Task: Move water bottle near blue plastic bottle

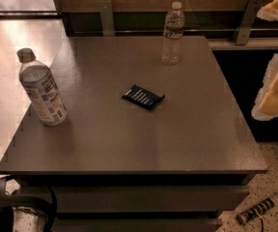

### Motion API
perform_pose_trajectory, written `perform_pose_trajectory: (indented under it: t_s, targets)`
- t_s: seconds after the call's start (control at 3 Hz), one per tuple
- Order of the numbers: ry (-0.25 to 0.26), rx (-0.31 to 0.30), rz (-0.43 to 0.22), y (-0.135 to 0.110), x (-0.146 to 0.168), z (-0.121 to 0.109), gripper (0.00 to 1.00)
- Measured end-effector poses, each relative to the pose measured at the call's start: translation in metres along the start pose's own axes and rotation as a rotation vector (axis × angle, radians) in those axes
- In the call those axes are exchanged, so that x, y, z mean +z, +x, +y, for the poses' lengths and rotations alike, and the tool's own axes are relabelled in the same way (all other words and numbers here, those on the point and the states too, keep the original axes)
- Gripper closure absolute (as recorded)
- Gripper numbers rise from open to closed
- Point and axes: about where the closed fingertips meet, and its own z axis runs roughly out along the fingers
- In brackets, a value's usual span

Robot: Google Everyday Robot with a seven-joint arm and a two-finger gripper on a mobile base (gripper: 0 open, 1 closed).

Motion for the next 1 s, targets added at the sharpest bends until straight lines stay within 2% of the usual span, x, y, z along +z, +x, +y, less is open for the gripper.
perform_pose_trajectory:
  t_s: [0.33, 0.67, 1.0]
  targets:
    - [0.005, 0.000, -0.002, 0.000, -0.001, -0.001, 0.00]
    - [0.042, 0.048, -0.023, 0.003, 0.007, -0.020, 0.00]
    - [0.112, 0.214, -0.095, 0.018, 0.039, -0.058, 0.00]
